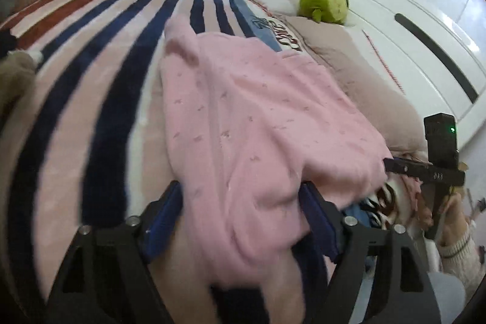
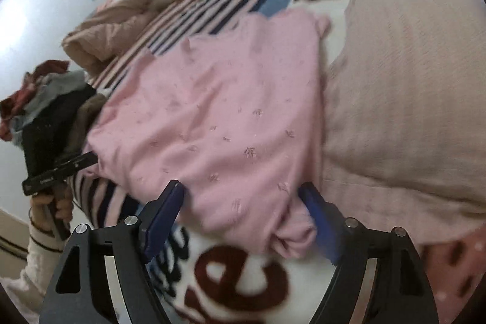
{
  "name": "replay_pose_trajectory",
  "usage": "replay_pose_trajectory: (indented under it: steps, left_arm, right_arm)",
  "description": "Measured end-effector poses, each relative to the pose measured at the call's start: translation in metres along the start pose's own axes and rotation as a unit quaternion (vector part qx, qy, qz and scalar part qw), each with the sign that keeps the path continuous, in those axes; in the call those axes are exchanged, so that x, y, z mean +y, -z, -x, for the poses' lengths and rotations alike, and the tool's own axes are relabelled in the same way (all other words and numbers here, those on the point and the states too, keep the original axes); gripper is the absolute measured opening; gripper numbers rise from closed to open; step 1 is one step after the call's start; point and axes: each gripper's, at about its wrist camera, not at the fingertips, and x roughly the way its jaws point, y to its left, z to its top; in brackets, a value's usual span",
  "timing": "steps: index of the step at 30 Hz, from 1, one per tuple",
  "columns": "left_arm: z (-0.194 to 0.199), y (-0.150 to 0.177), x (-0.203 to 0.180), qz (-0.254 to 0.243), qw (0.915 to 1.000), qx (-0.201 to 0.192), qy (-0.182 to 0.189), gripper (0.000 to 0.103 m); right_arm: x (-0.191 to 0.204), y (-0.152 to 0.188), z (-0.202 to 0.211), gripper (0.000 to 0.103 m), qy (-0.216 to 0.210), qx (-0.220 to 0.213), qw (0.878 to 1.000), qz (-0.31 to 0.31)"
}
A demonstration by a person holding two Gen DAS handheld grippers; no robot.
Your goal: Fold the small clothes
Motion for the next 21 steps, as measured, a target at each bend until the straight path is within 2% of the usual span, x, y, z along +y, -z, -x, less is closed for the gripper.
replay_pose_trajectory:
  steps: [1,2,3,5,8,10,11,13,14,15,17,18,19,20,21]
  left_arm:
    - [-0.002,0.000,-0.003,-0.002,1.0000,0.003,0.006,0.023]
    - [-0.001,0.001,-0.004,0.003,0.9999,0.002,0.014,0.021]
    - [0.006,0.001,-0.007,0.000,1.0000,-0.005,0.007,0.020]
    - [0.029,0.006,-0.015,-0.033,0.9993,-0.020,0.003,0.019]
    - [0.054,0.022,-0.005,-0.021,0.9993,-0.029,0.012,0.022]
    - [0.046,0.037,0.011,0.004,0.9998,-0.014,-0.011,0.036]
    - [0.043,0.041,0.016,0.010,0.9998,-0.012,-0.010,0.042]
    - [0.051,0.048,0.020,0.037,0.9989,-0.025,0.013,0.046]
    - [0.058,0.049,0.017,0.033,0.9990,-0.025,0.012,0.055]
    - [0.066,0.052,0.013,0.023,0.9993,-0.030,0.003,0.068]
    - [0.080,0.057,0.006,0.006,0.9990,-0.038,-0.022,0.077]
    - [0.085,0.063,0.008,0.020,0.9993,-0.031,-0.010,0.077]
    - [0.084,0.068,0.010,0.043,0.9986,-0.019,0.023,0.077]
    - [0.081,0.075,0.012,0.068,0.9953,-0.007,0.069,0.077]
    - [0.078,0.081,0.011,0.082,0.9918,-0.004,0.098,0.077]
  right_arm:
    - [0.004,-0.001,-0.001,0.039,0.012,-0.012,1.000,0.013]
    - [0.007,-0.002,0.001,0.029,0.006,-0.016,1.000,0.023]
    - [0.009,-0.001,0.007,0.021,-0.003,-0.019,1.000,0.021]
    - [0.019,0.005,0.028,0.016,-0.007,-0.024,0.999,0.045]
    - [0.028,0.023,0.046,0.014,-0.018,-0.012,0.997,0.067]
    - [0.030,0.041,0.045,0.014,-0.016,-0.001,0.998,0.066]
    - [0.029,0.045,0.040,0.015,-0.008,0.003,0.998,0.064]
    - [0.023,0.047,0.033,0.023,-0.007,0.009,0.999,0.045]
    - [0.020,0.046,0.036,0.025,-0.010,0.008,0.999,0.036]
    - [0.021,0.044,0.043,0.030,-0.008,0.004,0.999,0.036]
    - [0.030,0.040,0.062,0.038,0.023,-0.016,0.998,0.063]
    - [0.038,0.038,0.071,0.042,0.043,-0.031,0.995,0.083]
    - [0.045,0.038,0.079,0.042,0.048,-0.042,0.993,0.094]
    - [0.054,0.035,0.085,0.042,0.035,-0.054,0.993,0.100]
    - [0.059,0.034,0.086,0.042,0.020,-0.059,0.993,0.101]
